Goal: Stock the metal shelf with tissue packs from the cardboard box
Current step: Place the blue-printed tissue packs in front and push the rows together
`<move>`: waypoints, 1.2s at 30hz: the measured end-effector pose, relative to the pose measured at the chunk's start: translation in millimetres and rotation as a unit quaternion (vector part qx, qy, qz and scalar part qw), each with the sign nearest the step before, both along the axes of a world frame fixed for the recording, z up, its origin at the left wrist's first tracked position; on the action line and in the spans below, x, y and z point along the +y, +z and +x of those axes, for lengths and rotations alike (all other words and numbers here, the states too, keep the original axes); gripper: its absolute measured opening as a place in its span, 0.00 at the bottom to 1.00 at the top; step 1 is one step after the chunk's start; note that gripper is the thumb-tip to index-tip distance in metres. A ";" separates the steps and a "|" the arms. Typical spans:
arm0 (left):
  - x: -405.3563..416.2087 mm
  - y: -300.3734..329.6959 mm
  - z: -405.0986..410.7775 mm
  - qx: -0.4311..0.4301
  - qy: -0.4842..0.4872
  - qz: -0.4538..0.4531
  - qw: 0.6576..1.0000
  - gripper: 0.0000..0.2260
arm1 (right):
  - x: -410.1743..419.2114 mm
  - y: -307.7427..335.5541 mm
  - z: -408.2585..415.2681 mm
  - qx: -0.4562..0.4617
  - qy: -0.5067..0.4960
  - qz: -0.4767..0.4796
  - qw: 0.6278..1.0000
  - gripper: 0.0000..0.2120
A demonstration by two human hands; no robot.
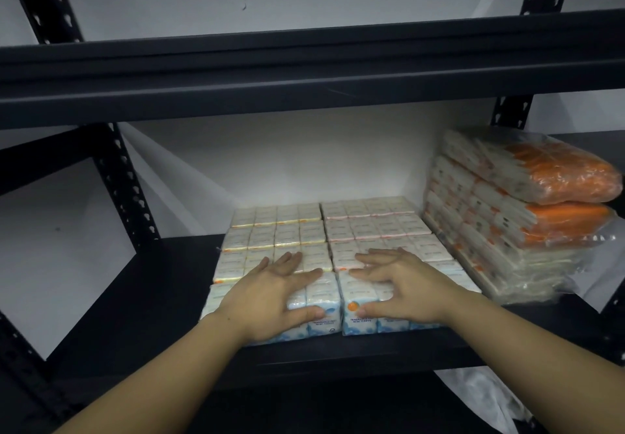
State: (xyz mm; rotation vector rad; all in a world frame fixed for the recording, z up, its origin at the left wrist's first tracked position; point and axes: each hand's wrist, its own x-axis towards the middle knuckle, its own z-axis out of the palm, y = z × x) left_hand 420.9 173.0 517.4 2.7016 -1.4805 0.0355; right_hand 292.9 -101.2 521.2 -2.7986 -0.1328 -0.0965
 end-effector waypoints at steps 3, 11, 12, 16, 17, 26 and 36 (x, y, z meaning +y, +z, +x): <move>0.8 1.3 2.9 -0.008 -0.004 0.008 1.000 0.37 | 2.1 -1.5 0.7 -0.015 -0.004 -0.039 0.999 0.38; 12.0 0.8 -5.8 -0.063 0.053 0.036 0.996 0.56 | 14.7 2.1 -12.4 0.009 -0.104 -0.156 0.982 0.66; 14.2 -1.5 -6.7 -0.064 0.068 0.044 0.995 0.55 | 15.4 0.8 -12.6 0.025 -0.127 -0.162 0.978 0.68; 16.2 -7.6 -0.9 -0.059 0.075 0.034 0.995 0.51 | 13.2 -4.4 -5.5 0.037 -0.134 -0.152 0.978 0.66; 15.7 -7.7 3.0 -0.060 0.074 0.034 0.995 0.50 | 12.3 -4.1 -2.1 0.034 -0.131 -0.156 0.978 0.66; 9.5 -5.7 22.5 -0.048 0.075 0.018 0.996 0.53 | 12.1 -0.6 21.4 0.024 -0.140 -0.166 0.976 0.65; 24.6 -0.3 -5.6 -0.061 0.099 0.008 0.993 0.59 | 27.3 4.4 -3.8 -0.001 -0.149 -0.175 0.973 0.65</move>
